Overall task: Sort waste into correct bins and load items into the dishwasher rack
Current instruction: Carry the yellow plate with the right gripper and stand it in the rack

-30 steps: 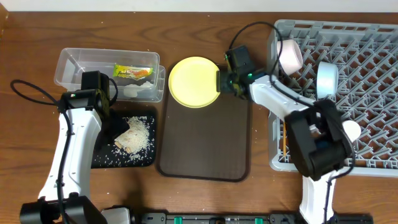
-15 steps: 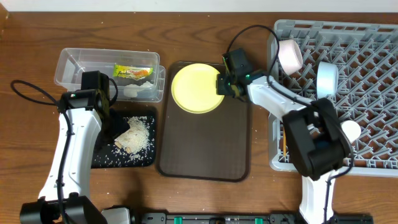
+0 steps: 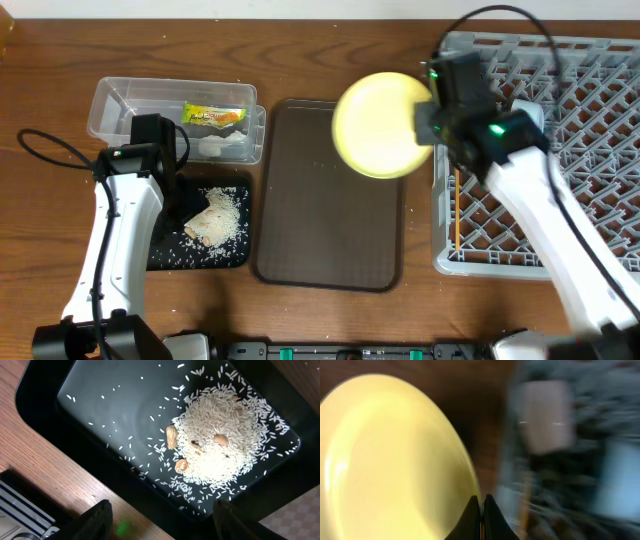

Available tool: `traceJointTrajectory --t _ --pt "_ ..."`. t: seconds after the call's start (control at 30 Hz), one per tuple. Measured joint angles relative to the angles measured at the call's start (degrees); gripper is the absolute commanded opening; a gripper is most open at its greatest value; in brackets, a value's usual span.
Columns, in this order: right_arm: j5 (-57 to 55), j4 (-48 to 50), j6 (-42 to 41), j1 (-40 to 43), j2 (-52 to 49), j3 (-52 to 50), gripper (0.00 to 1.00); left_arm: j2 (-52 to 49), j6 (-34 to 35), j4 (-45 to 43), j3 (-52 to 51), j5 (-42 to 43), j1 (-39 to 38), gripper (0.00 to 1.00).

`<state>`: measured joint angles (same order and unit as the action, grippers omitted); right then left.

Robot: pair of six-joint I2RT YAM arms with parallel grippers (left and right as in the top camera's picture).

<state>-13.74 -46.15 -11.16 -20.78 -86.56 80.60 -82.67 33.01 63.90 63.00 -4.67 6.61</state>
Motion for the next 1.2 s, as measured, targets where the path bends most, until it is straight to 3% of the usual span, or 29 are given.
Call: traceJointTrajectory --t 0.2,0.53,0.87,1.2 --pt "-19.8 -10.3 3.4 1.6 8.8 0.0 0.01 0.0 0.0 0.0 0.0 0.0 0.0 0.67" --pt "-37.2 -14.7 5.0 7.8 8.9 0.0 0.01 0.0 0.0 0.0 0.0 0.0 0.0 0.67" --pt "-41.2 -13.9 8.2 12.3 2.8 0.0 0.01 0.0 0.0 0.0 0.0 0.0 0.0 0.67" --pt "-35.9 -13.0 8.6 12.2 -3.8 0.0 0.02 0.0 0.0 0.0 0.0 0.0 0.0 0.67"
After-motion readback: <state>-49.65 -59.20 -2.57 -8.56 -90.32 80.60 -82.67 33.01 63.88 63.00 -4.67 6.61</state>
